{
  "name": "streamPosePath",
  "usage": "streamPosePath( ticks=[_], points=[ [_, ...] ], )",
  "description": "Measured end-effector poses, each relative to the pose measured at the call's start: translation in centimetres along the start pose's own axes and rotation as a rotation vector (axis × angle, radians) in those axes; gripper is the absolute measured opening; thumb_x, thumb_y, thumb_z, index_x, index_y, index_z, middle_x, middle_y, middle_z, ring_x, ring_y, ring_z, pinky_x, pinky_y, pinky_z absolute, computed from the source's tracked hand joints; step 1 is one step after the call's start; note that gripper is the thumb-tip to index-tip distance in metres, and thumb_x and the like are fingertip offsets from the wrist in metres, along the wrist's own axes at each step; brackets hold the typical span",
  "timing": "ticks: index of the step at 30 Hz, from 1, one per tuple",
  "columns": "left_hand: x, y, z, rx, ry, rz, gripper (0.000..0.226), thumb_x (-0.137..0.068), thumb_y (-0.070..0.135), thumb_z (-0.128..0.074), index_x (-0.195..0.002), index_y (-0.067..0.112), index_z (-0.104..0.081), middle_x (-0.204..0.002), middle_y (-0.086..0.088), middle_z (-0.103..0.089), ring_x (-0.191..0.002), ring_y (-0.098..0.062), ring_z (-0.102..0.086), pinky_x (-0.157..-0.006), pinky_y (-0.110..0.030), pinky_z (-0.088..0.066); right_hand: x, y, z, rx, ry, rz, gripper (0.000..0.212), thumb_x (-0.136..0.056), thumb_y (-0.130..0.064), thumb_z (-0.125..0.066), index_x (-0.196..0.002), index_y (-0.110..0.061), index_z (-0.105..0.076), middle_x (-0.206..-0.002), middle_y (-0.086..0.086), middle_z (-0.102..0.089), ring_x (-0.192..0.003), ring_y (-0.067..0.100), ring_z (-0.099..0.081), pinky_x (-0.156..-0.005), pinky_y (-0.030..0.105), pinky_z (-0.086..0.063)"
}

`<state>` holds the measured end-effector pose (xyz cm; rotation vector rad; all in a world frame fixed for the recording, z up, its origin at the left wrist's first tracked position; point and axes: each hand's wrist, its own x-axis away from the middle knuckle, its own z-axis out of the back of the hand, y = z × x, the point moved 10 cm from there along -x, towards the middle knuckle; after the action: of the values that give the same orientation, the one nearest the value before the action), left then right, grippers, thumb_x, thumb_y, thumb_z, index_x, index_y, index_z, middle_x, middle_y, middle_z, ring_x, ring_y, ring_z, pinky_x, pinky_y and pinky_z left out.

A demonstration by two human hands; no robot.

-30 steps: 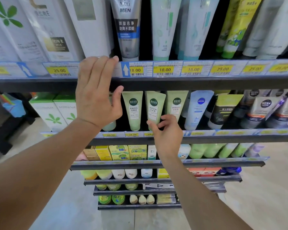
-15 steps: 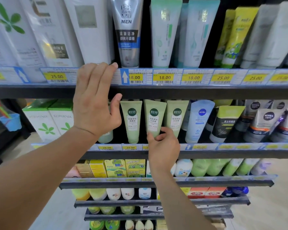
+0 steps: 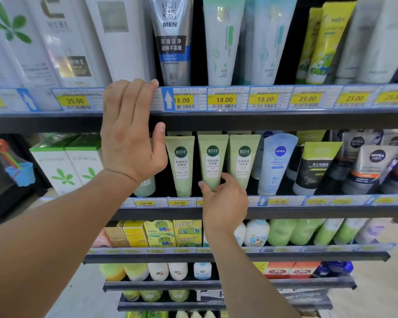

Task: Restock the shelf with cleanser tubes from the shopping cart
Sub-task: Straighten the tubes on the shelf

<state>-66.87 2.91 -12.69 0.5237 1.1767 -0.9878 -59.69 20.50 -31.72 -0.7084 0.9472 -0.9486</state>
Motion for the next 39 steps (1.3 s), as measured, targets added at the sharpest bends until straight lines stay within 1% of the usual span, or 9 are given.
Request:
streamPosePath(
  ticks=[5,16,19,22,26,29,32,35,39],
  points=[
    [0.0,0.2,0.0,-0.004,-0.015,-0.004,0.055,-0.086,0.018,-0.051,-0.135,-0.009,-0.047,-0.126,-0.027,-0.053,-0.119,-0.048,-0.045,-0.108,-0.058,-0.031,0.2,0.1,0.1,0.015,0.013,-0.001,0.042,-0.077,-0.045,-0.078,-0.11,-0.02,-0.069,-0.084,-0.001,-0.069,-0.087,0.023,-0.062,-0.08,0.044,-0.054],
    [0.0,-0.1,-0.3,-0.021,-0.041,-0.013,0.056,-0.089,0.022,-0.048,-0.137,-0.007,-0.045,-0.128,-0.027,-0.052,-0.12,-0.047,-0.043,-0.11,-0.058,-0.03,0.3,-0.2,0.6,-0.083,-0.068,-0.008,0.057,-0.079,-0.042,-0.079,-0.126,-0.014,-0.064,-0.072,-0.009,-0.062,-0.092,0.02,-0.062,-0.087,0.04,-0.053],
    [0.0,-0.1,-0.2,-0.02,-0.05,-0.012,0.056,-0.089,0.022,-0.048,-0.137,-0.007,-0.045,-0.127,-0.028,-0.052,-0.119,-0.048,-0.044,-0.11,-0.059,-0.03,0.5,0.5,2.1,-0.228,-0.065,-0.069,0.035,-0.087,-0.032,-0.074,-0.117,-0.017,-0.066,-0.069,-0.014,-0.061,-0.077,0.009,-0.064,-0.076,0.022,-0.048],
    [0.0,0.0,-0.2,-0.016,-0.054,-0.006,0.056,-0.089,0.022,-0.049,-0.136,-0.008,-0.045,-0.126,-0.028,-0.052,-0.118,-0.048,-0.043,-0.109,-0.059,-0.03,0.0,1.7,5.0,-0.329,0.048,-0.105,0.022,-0.088,-0.028,-0.073,-0.106,-0.019,-0.065,-0.076,-0.013,-0.065,-0.072,0.003,-0.061,-0.068,0.019,-0.046],
    [-0.1,0.0,-0.1,-0.015,-0.065,0.002,0.056,-0.088,0.022,-0.049,-0.136,-0.008,-0.045,-0.126,-0.028,-0.051,-0.119,-0.045,-0.042,-0.11,-0.058,-0.03,-1.4,2.8,6.5,-0.201,0.101,-0.124,0.037,-0.085,-0.033,-0.076,-0.115,-0.016,-0.063,-0.09,-0.005,-0.064,-0.085,0.015,-0.06,-0.072,0.026,-0.045],
    [0.0,0.0,-0.1,-0.02,-0.07,-0.003,0.056,-0.088,0.021,-0.049,-0.136,-0.008,-0.045,-0.127,-0.028,-0.052,-0.119,-0.046,-0.042,-0.11,-0.059,-0.03,-1.5,3.6,6.3,-0.174,0.079,-0.174,0.041,-0.083,-0.034,-0.078,-0.115,-0.014,-0.063,-0.09,-0.003,-0.064,-0.083,0.012,-0.058,-0.066,0.014,-0.035],
    [0.0,0.0,-0.1,-0.014,-0.062,-0.001,0.055,-0.089,0.021,-0.047,-0.136,-0.008,-0.045,-0.127,-0.029,-0.051,-0.12,-0.045,-0.041,-0.11,-0.06,-0.03,-1.7,4.7,7.9,-0.262,0.177,-0.209,0.038,-0.082,-0.03,-0.08,-0.109,-0.013,-0.059,-0.093,0.002,-0.062,-0.077,0.009,-0.054,-0.064,0.008,-0.038],
    [0.0,0.0,0.2,-0.003,-0.037,0.003,0.054,-0.089,0.021,-0.046,-0.135,-0.008,-0.045,-0.126,-0.03,-0.05,-0.118,-0.045,-0.041,-0.109,-0.06,-0.031,-2.4,5.7,9.4,-0.26,0.239,-0.227,0.047,-0.084,-0.028,-0.078,-0.123,-0.013,-0.056,-0.107,0.001,-0.056,-0.088,0.008,-0.05,-0.072,0.011,-0.033],
    [-0.1,0.1,-0.1,0.048,-0.063,0.047,0.055,-0.09,0.024,-0.042,-0.136,-0.006,-0.043,-0.127,-0.032,-0.047,-0.116,-0.053,-0.045,-0.106,-0.063,-0.032,-3.9,7.0,9.4,-0.148,0.174,-0.253,0.066,-0.084,-0.034,-0.078,-0.139,-0.01,-0.05,-0.12,0.0,-0.052,-0.094,0.005,-0.045,-0.078,0.018,-0.033]
  ],
)
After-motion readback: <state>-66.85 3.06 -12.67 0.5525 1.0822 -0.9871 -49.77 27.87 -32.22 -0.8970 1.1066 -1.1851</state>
